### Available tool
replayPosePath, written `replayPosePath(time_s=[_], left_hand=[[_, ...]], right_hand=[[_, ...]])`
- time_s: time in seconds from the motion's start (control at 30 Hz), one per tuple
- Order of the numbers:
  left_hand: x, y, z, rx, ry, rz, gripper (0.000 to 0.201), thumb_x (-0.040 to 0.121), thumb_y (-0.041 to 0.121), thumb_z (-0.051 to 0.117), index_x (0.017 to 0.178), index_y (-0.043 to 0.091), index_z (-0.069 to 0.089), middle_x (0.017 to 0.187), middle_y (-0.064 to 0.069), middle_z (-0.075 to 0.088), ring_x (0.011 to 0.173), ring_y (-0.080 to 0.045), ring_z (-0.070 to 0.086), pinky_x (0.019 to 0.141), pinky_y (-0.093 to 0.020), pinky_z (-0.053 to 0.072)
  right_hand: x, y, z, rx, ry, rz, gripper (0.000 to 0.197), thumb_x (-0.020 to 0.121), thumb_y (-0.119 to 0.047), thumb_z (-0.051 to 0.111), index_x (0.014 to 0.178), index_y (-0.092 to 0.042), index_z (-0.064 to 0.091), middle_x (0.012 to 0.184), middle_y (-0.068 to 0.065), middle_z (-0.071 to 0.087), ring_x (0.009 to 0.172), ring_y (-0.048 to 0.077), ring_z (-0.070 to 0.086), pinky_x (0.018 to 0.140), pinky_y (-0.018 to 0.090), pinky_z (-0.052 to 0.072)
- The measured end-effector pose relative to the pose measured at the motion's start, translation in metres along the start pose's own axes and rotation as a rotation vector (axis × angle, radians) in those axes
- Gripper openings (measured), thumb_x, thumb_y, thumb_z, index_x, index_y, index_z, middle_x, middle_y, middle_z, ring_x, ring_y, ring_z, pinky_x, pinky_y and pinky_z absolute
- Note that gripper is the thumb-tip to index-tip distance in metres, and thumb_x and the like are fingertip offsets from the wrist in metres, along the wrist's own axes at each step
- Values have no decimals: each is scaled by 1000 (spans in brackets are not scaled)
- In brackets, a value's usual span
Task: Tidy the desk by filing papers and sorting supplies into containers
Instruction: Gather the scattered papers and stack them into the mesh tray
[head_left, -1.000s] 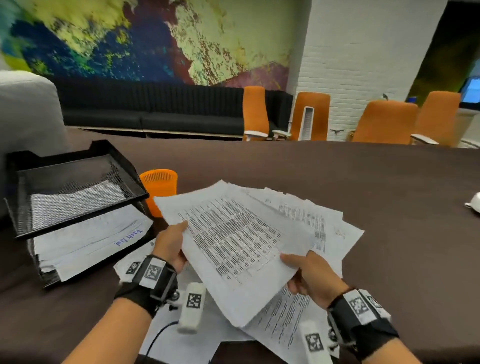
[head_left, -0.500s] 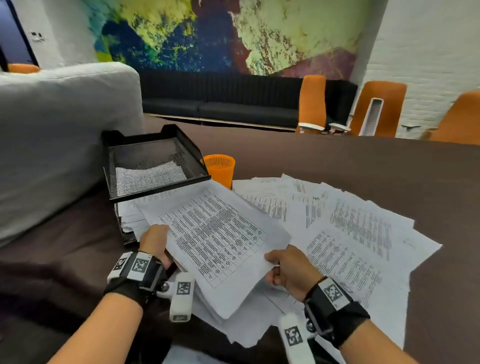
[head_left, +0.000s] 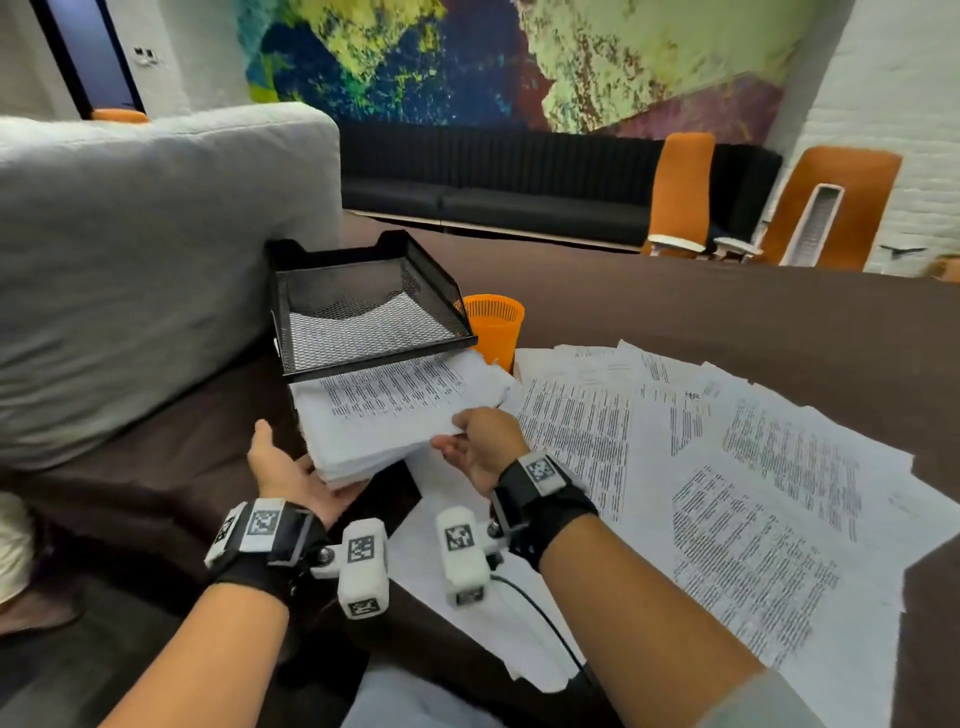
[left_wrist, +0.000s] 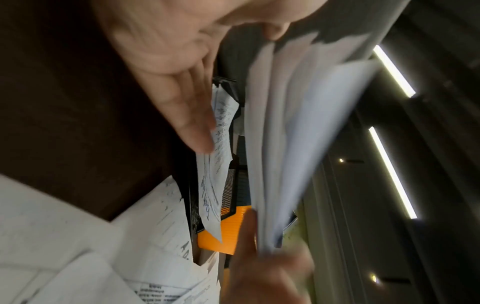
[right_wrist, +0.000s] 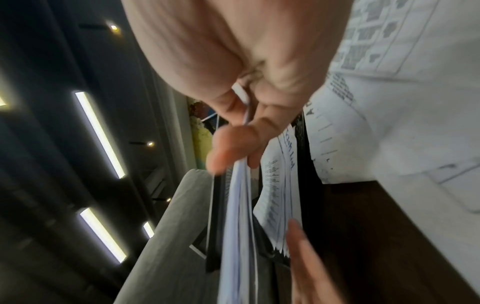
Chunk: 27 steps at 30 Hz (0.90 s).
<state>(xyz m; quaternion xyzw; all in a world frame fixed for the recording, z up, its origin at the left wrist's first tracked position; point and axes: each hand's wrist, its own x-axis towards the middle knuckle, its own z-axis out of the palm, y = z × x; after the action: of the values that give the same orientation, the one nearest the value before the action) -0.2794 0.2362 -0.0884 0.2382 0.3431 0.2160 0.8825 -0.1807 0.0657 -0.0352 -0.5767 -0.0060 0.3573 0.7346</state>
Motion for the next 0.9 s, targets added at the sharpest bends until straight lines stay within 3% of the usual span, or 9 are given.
replayPosePath(time_s=[0.07,0.17,0.33,0.47,0.57,0.63,0.7,0.8,0.9], left_hand=[[-1,-6,-1,-19,86,-18,92,82,77,38,136,2,43,126,-23,59,108,-46,61,92,-54,48],[1,-15,1,-18,128,-62,91,88,72,34,147,2,29,133,-22,54,103,-46,62,90,-56,47],[-2,-24,13,85,63,-16,65,96,47,44,147,8,29,126,-16,57,91,-39,65,94,-51,49],[5,-35,18,251,29,-34,51,101,33,48,143,7,35,129,-13,58,93,-33,66,81,-44,51],[23,-33,17,302,33,7,26,106,26,36,117,8,51,131,-11,58,112,-31,63,81,-35,50],[33,-27,19,349,49,69,25,105,16,29,92,11,50,140,-13,54,125,-28,56,90,-29,48],[42,-20,24,308,87,117,28,104,13,29,83,13,48,142,-16,53,127,-24,56,81,-21,51],[57,-11,24,295,200,198,25,104,21,34,87,14,50,139,-13,56,120,-21,61,61,-19,53],[34,-29,40,331,243,141,28,98,36,55,94,8,52,106,-5,64,86,-18,68,65,-29,55]], right_hand=[[7,-2,12,27,-83,35,25,104,-9,43,128,-1,42,104,26,64,90,34,69,57,25,57],[11,9,14,-65,-101,108,38,101,-13,50,135,3,42,135,30,50,95,40,68,53,28,58],[8,21,-12,-335,-64,28,28,100,-16,52,126,-4,49,111,21,64,73,27,70,57,29,57],[-4,10,-50,-477,36,-95,21,98,-22,54,111,-7,61,96,14,71,70,24,68,60,30,54],[-13,-1,-70,-459,78,-122,21,97,-24,56,109,-8,63,94,12,73,70,22,69,62,31,55],[-19,-7,-78,-459,95,-146,21,98,-24,56,109,-8,64,96,12,74,70,21,69,62,32,55],[-22,-10,-85,-462,102,-173,21,98,-25,56,108,-8,64,98,14,74,70,21,69,61,31,55],[-23,-10,-93,-498,128,-191,21,98,-25,57,107,-8,65,98,13,73,70,21,69,61,31,55],[-16,-6,-105,-549,218,-212,23,95,-24,61,102,-3,66,93,15,71,67,20,64,58,30,53]])
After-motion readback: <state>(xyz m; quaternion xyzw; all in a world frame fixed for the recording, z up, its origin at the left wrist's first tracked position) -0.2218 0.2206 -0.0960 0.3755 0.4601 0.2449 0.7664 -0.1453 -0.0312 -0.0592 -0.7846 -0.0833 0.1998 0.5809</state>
